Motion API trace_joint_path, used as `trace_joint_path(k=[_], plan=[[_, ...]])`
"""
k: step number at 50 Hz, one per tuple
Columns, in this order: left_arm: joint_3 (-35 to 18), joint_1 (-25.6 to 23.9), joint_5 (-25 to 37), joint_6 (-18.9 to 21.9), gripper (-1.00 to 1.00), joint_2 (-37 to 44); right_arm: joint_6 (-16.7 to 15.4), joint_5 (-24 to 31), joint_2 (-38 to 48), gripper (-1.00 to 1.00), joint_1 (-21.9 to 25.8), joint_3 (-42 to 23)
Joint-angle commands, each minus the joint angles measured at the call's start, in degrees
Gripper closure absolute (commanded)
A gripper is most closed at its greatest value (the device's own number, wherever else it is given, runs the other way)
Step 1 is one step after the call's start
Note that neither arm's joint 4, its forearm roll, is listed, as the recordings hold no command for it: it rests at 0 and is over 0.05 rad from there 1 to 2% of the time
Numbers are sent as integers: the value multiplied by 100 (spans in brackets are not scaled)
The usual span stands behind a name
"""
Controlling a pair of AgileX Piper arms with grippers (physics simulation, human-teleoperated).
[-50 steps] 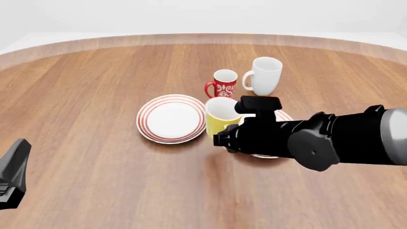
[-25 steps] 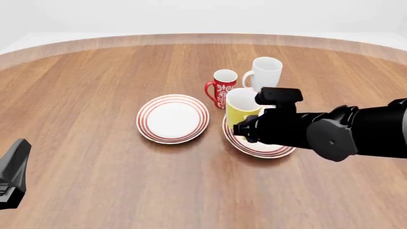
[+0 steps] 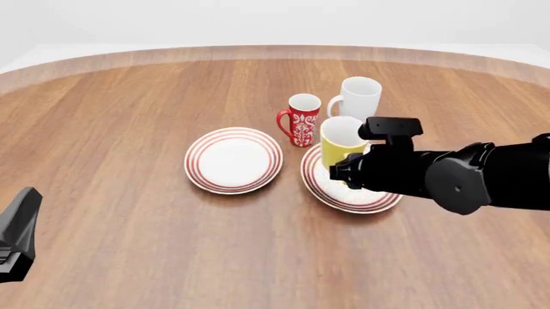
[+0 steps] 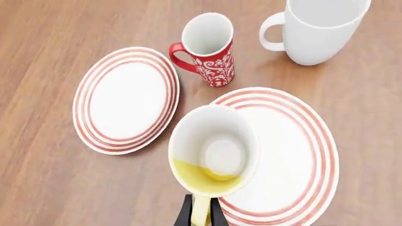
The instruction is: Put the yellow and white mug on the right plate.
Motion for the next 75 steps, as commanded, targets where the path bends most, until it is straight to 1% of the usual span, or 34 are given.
trace_joint_path(k=[1, 10, 11, 13, 18, 20, 22, 23, 30, 44, 50, 62, 71, 72, 75], plan=[[0, 0, 0, 0, -100, 0, -135, -71, -52, 100, -265, 47], [0, 0, 0, 0, -100, 0, -166, -137, -28, 100, -363, 76], [0, 0, 0, 0, -100, 0, -174, -38, -92, 100, -381, 36], [0, 0, 0, 0, -100, 0, -161, -194, 6, 100, -404, 97], [0, 0, 0, 0, -100, 0, -166, -302, 104, 100, -440, 119], [0, 0, 0, 0, -100, 0, -172, -335, 153, 100, -445, 126], [0, 0, 0, 0, -100, 0, -172, -256, 112, 100, -471, 79], [0, 0, 0, 0, -100, 0, -161, -413, 227, 100, -468, 128], [0, 0, 0, 0, -100, 0, -143, -596, 398, 100, -503, 158], [0, 0, 0, 0, -100, 0, -177, -824, 638, 100, -580, 149], [0, 0, 0, 0, -100, 0, -212, -843, 782, 100, -610, 17], [0, 0, 0, 0, -100, 0, -149, -1093, 1033, 100, -611, 73], [0, 0, 0, 0, -100, 0, -104, -1141, 1094, 100, -582, 93], [0, 0, 0, 0, -100, 0, -120, -1101, 1056, -100, -604, 91], [0, 0, 0, 0, -100, 0, -123, -1068, 1019, -100, -598, 100]])
